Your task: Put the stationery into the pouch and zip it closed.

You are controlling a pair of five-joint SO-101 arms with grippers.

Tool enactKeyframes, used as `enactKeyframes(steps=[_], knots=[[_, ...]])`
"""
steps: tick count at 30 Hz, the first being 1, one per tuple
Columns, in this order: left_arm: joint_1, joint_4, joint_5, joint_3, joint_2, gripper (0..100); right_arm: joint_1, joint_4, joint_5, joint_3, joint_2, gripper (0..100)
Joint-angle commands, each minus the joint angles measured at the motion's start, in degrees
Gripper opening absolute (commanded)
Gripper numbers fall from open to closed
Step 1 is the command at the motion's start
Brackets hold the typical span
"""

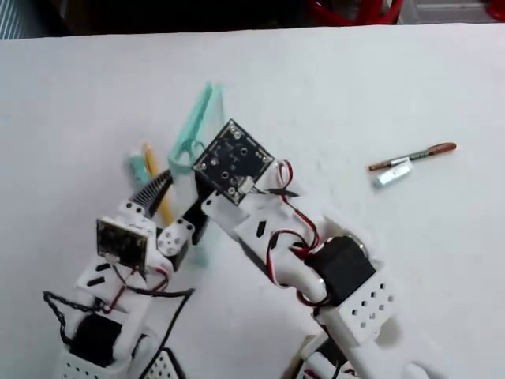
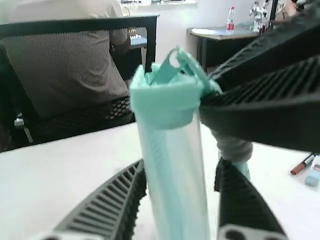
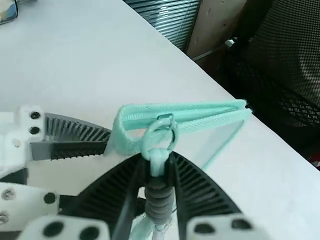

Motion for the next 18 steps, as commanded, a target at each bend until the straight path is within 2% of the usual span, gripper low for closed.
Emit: enactKeyframes(steps=[1, 5, 12, 18], knots=[[0.66, 0.35, -0.44, -0.88, 0.31, 25, 0.66, 1.01, 0.53, -1.32, -1.45, 1.9], [3.38, 0.79, -0.62, -0.44, 0.31, 23, 1.98, 2.95, 2.73, -1.49, -1.63, 1.9], [9.80, 0.35, -8.18, 1.85, 0.31, 2, 2.07, 4.62, 4.04, -1.23, -7.60, 1.9], [9.80, 0.70, -7.38, 1.85, 0.31, 2, 3.65, 4.18, 4.13, -1.49, -8.75, 1.9]])
